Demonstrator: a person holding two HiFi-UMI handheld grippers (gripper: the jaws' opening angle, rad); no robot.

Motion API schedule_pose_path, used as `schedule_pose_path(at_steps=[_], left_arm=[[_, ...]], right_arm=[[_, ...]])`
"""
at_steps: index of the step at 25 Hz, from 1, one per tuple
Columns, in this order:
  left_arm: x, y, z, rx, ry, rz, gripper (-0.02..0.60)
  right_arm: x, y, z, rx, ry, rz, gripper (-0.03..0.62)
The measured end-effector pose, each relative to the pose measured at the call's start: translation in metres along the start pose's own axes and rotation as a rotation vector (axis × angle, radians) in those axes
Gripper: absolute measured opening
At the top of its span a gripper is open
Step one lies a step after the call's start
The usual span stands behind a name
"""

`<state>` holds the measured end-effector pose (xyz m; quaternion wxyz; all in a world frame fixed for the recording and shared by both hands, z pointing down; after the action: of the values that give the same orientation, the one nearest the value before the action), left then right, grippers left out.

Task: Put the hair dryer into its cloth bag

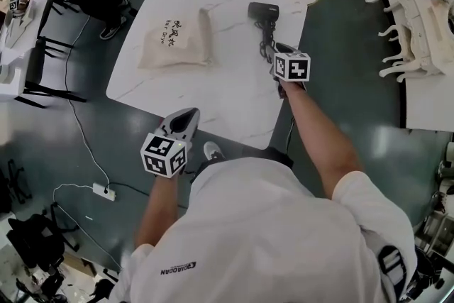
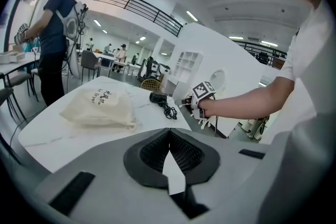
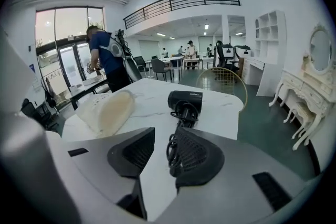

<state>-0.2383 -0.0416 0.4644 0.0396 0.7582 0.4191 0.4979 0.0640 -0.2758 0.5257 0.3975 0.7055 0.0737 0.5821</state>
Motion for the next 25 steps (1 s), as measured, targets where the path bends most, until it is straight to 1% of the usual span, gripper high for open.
schedule_pose_path(at_steps=[2,5,8,11,14,17,20,25], left_arm=[[-0.002,0.008,-0.002,-0.012,-0.021,-0.006,0.028],[-0.004,0.017,-0.001,-0.024,-0.041,-0.017,0.028],[-0.007,0.023,0.001,-0.037,-0.059,-0.023,0.028],[-0.008,0.026,0.003,-0.05,-0.092,-0.021,0.028],[-0.007,0.028,0.003,-0.07,-0.112,-0.027,0.028],[-0.005,0.03,0.002,-0.085,-0.119,-0.034,0.028],[-0.006,0.03,0.004,-0.095,-0.126,-0.028,0.028],[-0.008,0.029,0.006,-0.124,-0.118,-0.013,0.028]], right_arm=[[-0.002,0.021,0.013,0.024,0.019,-0.025,0.17],[0.0,0.05,0.026,0.039,0.044,-0.056,0.192],[0.004,0.074,0.033,0.047,0.06,-0.095,0.212],[0.008,0.093,0.037,0.056,0.082,-0.127,0.227],[0.008,0.106,0.04,0.067,0.09,-0.143,0.249],[0.007,0.117,0.04,0.077,0.093,-0.166,0.256],[0.007,0.122,0.041,0.089,0.076,-0.184,0.266],[0.009,0.128,0.039,0.12,0.044,-0.183,0.278]])
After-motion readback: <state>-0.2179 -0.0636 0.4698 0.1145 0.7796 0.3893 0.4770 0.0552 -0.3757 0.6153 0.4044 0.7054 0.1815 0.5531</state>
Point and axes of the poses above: the fingertips, and each gripper's own axes: y forward along the fingers, z to its right, x out of its underside, the point moved 8 cm from there along -y, backward along the fingers, and after that the axes turned 9 degrees about -y, right-handed, at the moved point
